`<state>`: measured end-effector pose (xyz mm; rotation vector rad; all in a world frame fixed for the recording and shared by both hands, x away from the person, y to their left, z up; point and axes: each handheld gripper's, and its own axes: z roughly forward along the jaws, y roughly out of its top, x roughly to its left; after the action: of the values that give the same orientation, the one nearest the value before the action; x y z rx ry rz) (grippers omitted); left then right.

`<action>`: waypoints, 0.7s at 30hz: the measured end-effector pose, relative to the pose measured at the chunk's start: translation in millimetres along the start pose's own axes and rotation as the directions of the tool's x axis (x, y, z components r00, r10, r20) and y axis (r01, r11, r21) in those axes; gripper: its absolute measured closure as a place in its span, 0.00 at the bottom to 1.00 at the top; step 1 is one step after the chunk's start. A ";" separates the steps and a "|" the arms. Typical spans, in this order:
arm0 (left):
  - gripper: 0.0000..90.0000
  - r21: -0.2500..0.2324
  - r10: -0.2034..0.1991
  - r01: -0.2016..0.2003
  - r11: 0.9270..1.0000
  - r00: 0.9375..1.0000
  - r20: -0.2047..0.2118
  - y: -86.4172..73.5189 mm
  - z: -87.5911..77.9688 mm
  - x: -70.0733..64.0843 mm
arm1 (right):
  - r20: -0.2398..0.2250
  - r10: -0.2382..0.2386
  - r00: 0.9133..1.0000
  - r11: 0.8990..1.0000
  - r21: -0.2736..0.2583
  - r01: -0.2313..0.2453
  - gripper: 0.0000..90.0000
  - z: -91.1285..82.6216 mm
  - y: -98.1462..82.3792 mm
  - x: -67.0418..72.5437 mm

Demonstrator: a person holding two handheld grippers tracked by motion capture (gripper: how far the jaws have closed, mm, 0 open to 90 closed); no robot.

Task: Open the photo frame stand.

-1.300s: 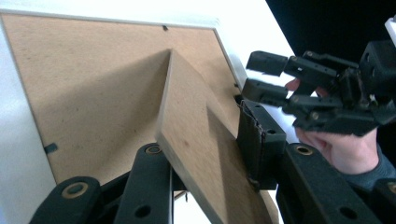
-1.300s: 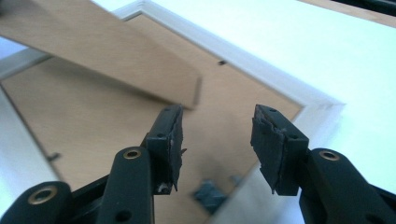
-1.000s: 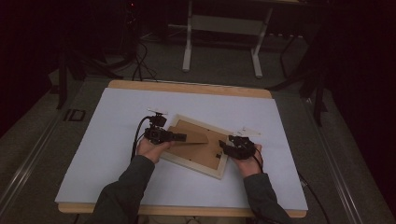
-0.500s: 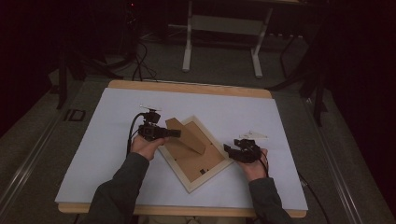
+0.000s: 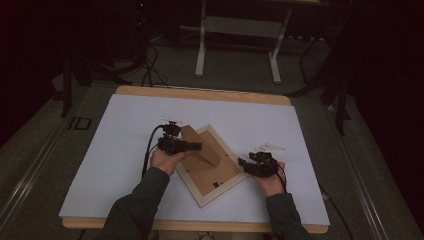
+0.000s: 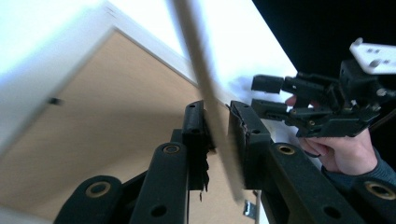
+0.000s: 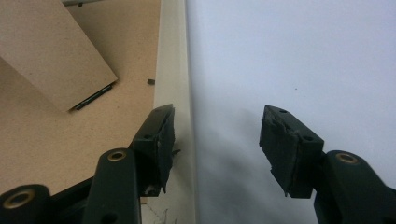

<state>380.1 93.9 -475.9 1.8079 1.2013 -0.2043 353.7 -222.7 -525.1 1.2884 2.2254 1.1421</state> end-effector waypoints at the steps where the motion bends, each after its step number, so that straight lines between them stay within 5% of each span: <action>1: 0.87 0.000 0.002 -0.002 1.000 1.000 -0.004 -0.8 3.6 -2.2 | 0.002 0.000 1.000 1.000 -0.001 0.000 0.49 -0.9 0.0 0.1; 9: 0.85 -0.075 -0.011 0.007 0.997 0.999 -0.049 -6.5 12.1 -10.7 | 0.003 0.002 1.000 1.000 -0.015 -0.002 0.50 -8.0 0.0 -1.2; 14: 0.91 -0.075 -0.027 0.022 0.997 0.998 -0.064 -7.0 11.4 -10.0 | 0.000 -0.008 1.000 1.000 -0.011 0.008 0.50 -8.9 -0.3 1.3; 21: 0.97 -0.069 -0.089 0.089 0.994 0.996 0.005 -6.1 7.5 -3.1 | -0.007 -0.016 1.000 1.000 -0.007 0.016 0.49 -11.8 -0.5 3.9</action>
<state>376.1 86.8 -481.9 1.6963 1.2740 -0.2127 344.1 -225.2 -517.6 1.2638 2.2311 1.1488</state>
